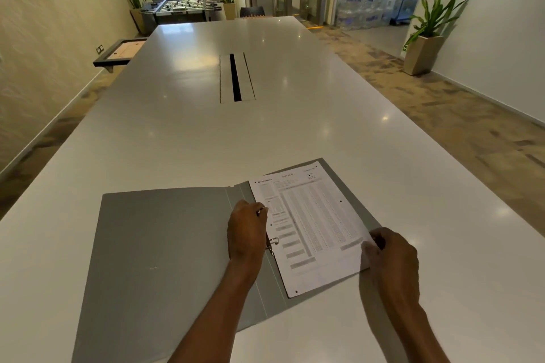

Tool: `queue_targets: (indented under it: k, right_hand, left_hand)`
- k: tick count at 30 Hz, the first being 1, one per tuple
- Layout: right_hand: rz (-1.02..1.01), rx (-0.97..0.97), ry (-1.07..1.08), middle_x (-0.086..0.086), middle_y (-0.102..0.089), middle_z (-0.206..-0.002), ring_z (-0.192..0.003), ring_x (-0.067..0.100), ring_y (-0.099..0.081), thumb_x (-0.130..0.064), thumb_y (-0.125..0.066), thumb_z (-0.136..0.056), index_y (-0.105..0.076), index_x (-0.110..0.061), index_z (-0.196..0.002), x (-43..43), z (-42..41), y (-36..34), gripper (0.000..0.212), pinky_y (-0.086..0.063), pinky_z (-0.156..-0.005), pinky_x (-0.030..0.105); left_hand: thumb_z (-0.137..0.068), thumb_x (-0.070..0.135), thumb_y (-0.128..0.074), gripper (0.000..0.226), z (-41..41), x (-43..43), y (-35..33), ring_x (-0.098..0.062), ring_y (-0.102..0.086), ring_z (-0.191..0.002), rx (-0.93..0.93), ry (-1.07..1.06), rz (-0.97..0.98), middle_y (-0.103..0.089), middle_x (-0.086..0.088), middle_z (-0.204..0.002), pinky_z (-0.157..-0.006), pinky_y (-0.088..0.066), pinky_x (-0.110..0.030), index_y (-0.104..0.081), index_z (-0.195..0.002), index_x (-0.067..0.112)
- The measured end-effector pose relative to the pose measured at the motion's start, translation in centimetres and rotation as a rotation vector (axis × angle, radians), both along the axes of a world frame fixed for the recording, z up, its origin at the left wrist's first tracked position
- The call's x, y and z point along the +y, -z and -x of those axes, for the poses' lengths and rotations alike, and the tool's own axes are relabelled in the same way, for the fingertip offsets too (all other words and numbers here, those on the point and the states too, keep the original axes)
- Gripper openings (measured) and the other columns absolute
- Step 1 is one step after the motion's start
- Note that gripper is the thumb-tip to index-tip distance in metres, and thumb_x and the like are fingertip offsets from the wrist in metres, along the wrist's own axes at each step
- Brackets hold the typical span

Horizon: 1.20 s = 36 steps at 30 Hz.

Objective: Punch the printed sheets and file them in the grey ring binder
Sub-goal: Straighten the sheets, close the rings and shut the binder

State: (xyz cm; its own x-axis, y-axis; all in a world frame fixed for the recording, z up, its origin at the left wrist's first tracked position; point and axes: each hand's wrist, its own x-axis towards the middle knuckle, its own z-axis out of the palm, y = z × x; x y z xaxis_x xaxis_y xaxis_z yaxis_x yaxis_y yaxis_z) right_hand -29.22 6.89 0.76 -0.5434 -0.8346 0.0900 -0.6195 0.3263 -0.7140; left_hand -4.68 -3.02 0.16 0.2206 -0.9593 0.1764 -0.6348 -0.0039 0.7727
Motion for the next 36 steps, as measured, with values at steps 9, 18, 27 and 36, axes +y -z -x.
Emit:
queue_targets:
  k: [9,18,27,36]
  right_hand:
    - [0.229,0.042,0.018,-0.011,-0.072,-0.078,-0.071,0.012,-0.068,-0.021,-0.070,-0.095,-0.072,-0.026,-0.092,-0.1,-4.7,-4.5,0.007,-0.058,-0.069,0.035]
    - [0.307,0.140,-0.437,-0.010,-0.077,-0.080,-0.065,0.005,-0.069,-0.022,-0.090,-0.073,-0.077,-0.028,-0.093,1.8,-15.3,-5.8,0.024,-0.058,-0.063,0.019]
    - [0.316,0.334,-0.806,-0.020,-0.074,-0.074,-0.059,-0.003,-0.064,-0.050,-0.077,-0.076,-0.074,-0.037,-0.082,2.6,-20.6,-4.9,0.014,-0.057,-0.059,0.014]
    - [0.292,-0.004,-0.467,-0.030,-0.065,-0.109,-0.098,-0.003,-0.064,-0.042,-0.069,-0.095,-0.068,-0.036,-0.121,1.7,-13.4,-5.2,0.027,-0.057,-0.089,0.029]
  left_hand:
    - [-0.100,0.033,-0.066,0.026,-1.6,-0.3,-1.6,-0.013,-0.070,-0.091,0.032,0.032,0.136,-0.066,-0.001,-0.108,-0.079,-0.062,-0.030,-0.075,-0.117,0.015]
    - [-0.093,0.069,-0.051,0.071,-6.8,2.1,-6.7,-0.040,-0.076,-0.085,0.852,0.028,-0.375,-0.081,-0.020,-0.095,-0.082,-0.059,-0.051,-0.077,-0.107,0.004]
    - [-0.094,0.028,-0.075,0.031,-10.9,5.0,-6.9,-0.040,-0.078,-0.095,0.824,-0.102,-0.350,-0.081,-0.020,-0.100,-0.093,-0.061,-0.056,-0.075,-0.109,0.001]
    - [-0.095,0.016,-0.074,0.019,-13.0,6.1,-6.0,-0.035,-0.079,-0.086,0.727,-0.136,-0.340,-0.082,-0.019,-0.092,-0.087,-0.061,-0.048,-0.077,-0.101,-0.002]
